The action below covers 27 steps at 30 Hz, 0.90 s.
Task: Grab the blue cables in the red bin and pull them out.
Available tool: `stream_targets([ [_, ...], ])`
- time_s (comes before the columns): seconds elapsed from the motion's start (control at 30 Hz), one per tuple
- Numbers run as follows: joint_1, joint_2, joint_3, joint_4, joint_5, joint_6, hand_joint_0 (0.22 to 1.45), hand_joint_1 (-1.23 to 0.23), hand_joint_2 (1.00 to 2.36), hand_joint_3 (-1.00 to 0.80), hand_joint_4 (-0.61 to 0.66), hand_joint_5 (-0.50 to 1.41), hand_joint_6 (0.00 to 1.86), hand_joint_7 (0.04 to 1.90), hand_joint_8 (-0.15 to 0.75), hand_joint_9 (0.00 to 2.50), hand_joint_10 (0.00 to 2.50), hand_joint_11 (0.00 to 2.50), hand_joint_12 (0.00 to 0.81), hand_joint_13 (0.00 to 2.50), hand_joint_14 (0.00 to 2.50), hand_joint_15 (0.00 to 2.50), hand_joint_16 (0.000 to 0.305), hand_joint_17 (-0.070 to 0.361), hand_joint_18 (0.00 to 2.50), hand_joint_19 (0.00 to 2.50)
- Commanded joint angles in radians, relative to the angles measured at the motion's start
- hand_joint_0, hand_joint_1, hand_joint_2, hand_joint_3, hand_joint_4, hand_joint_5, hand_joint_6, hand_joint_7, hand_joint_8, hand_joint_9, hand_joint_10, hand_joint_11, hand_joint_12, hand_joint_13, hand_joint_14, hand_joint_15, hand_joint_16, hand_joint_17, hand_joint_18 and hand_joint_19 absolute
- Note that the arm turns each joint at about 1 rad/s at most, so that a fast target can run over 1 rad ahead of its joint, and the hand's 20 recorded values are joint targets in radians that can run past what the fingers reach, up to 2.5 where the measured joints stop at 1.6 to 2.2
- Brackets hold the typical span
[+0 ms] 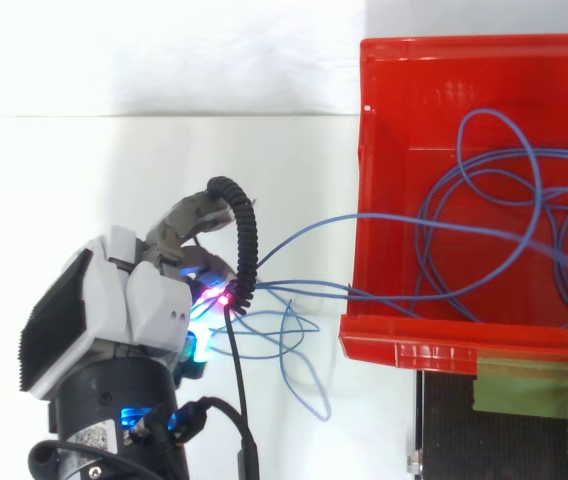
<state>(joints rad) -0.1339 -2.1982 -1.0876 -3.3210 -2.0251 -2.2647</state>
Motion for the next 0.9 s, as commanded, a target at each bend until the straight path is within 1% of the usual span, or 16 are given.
stream_targets([
  [0.0, 0.007, 0.000, 0.000, 0.000, -0.024, 0.167, 0.89, -0.74, 1.00, -1.00, 0.03, 0.91, 0.93, 0.67, 0.238, 1.08, 0.03, 0.79, 0.326, 0.70, 0.01, 0.31, 0.042, 0.094, 0.59, 0.41],
  [0.03, 0.007, 0.000, 0.000, -0.002, -0.033, 0.207, 0.89, -0.74, 1.00, -1.00, 0.03, 0.92, 0.93, 0.66, 0.236, 1.08, 0.03, 0.79, 0.325, 0.69, 0.01, 0.31, 0.042, 0.094, 0.59, 0.41],
  [0.07, 0.007, 0.000, 0.000, -0.002, -0.033, 0.207, 0.89, -0.74, 1.00, -1.00, 0.03, 0.91, 0.93, 0.67, 0.237, 1.08, 0.03, 0.79, 0.325, 0.69, 0.01, 0.31, 0.042, 0.094, 0.59, 0.41],
  [0.13, 0.013, 0.000, 0.000, 0.000, -0.053, 0.297, 0.89, -0.74, 1.00, -1.00, 0.03, 0.92, 0.93, 0.66, 0.238, 1.08, 0.03, 0.80, 0.323, 0.69, 0.01, 0.30, 0.042, 0.094, 0.59, 0.41],
  [0.2, 0.017, 0.000, 0.000, 0.000, -0.066, 0.369, 0.89, -0.74, 1.00, -1.00, 0.03, 0.92, 0.93, 0.67, 0.243, 1.08, 0.02, 0.79, 0.325, 0.69, 0.01, 0.31, 0.042, 0.094, 0.59, 0.42],
  [0.23, 0.022, 0.000, 0.000, 0.000, -0.072, 0.435, 0.89, -0.74, 1.00, -1.00, 0.03, 0.92, 0.93, 0.67, 0.237, 1.08, 0.03, 0.78, 0.325, 0.69, 0.01, 0.31, 0.042, 0.094, 0.59, 0.41],
  [0.3, 0.025, 0.000, 0.000, 0.000, -0.073, 0.471, 0.89, -0.74, 1.00, -1.00, 0.03, 0.92, 0.93, 0.67, 0.242, 1.08, 0.03, 0.79, 0.325, 0.69, 0.01, 0.31, 0.042, 0.094, 0.59, 0.41],
  [0.43, 0.036, 0.000, 0.000, 0.000, -0.072, 0.584, 0.89, -0.74, 1.00, -1.00, 0.04, 0.92, 0.93, 0.67, 0.238, 1.08, 0.02, 0.79, 0.324, 0.69, 0.01, 0.31, 0.042, 0.093, 0.59, 0.41],
  [0.5, 0.037, 0.002, 0.000, 0.000, -0.070, 0.595, 0.89, -0.74, 1.00, -1.00, 0.04, 0.92, 0.93, 0.67, 0.240, 1.08, 0.03, 0.80, 0.325, 0.69, 0.01, 0.31, 0.042, 0.094, 0.59, 0.41],
  [0.53, 0.042, 0.000, 0.000, 0.002, -0.070, 0.641, 0.89, -0.74, 1.00, -1.00, 0.03, 0.92, 0.92, 0.67, 0.240, 1.08, 0.02, 0.79, 0.325, 0.69, 0.01, 0.31, 0.042, 0.093, 0.59, 0.41],
  [0.63, 0.051, 0.000, 0.000, 0.002, -0.070, 0.692, 0.89, -0.74, 1.00, -1.00, 0.04, 0.92, 0.92, 0.67, 0.239, 1.08, 0.03, 0.78, 0.326, 0.69, 0.01, 0.30, 0.042, 0.093, 0.59, 0.41],
  [0.67, 0.056, 0.000, 0.000, 0.002, -0.069, 0.724, 0.89, -0.74, 1.00, -1.00, 0.04, 0.92, 0.92, 0.67, 0.239, 1.08, 0.03, 0.79, 0.325, 0.69, 0.01, 0.31, 0.042, 0.093, 0.59, 0.41],
  [0.7, 0.056, 0.000, 0.000, 0.002, -0.069, 0.724, 0.89, -0.74, 1.00, -1.00, 0.04, 0.92, 0.91, 0.67, 0.242, 1.07, 0.03, 0.79, 0.323, 0.69, 0.01, 0.31, 0.042, 0.093, 0.59, 0.42],
  [0.77, 0.062, 0.000, 0.000, 0.002, -0.067, 0.768, 0.89, -0.74, 1.00, -1.00, 0.03, 0.92, 0.91, 0.68, 0.240, 1.07, 0.03, 0.78, 0.324, 0.69, 0.01, 0.31, 0.041, 0.093, 0.59, 0.42],
  [0.8, 0.066, 0.000, 0.000, 0.002, -0.066, 0.830, 0.89, -0.74, 1.00, -1.00, 0.03, 0.92, 0.91, 0.69, 0.243, 1.07, 0.03, 0.78, 0.324, 0.69, 0.01, 0.31, 0.042, 0.093, 0.59, 0.41],
  [0.87, 0.073, 0.000, 0.000, 0.002, -0.060, 0.908, 0.89, -0.74, 1.00, -1.00, 0.03, 0.92, 0.91, 0.67, 0.242, 1.08, 0.03, 0.78, 0.323, 0.69, 0.01, 0.31, 0.042, 0.093, 0.59, 0.41],
])
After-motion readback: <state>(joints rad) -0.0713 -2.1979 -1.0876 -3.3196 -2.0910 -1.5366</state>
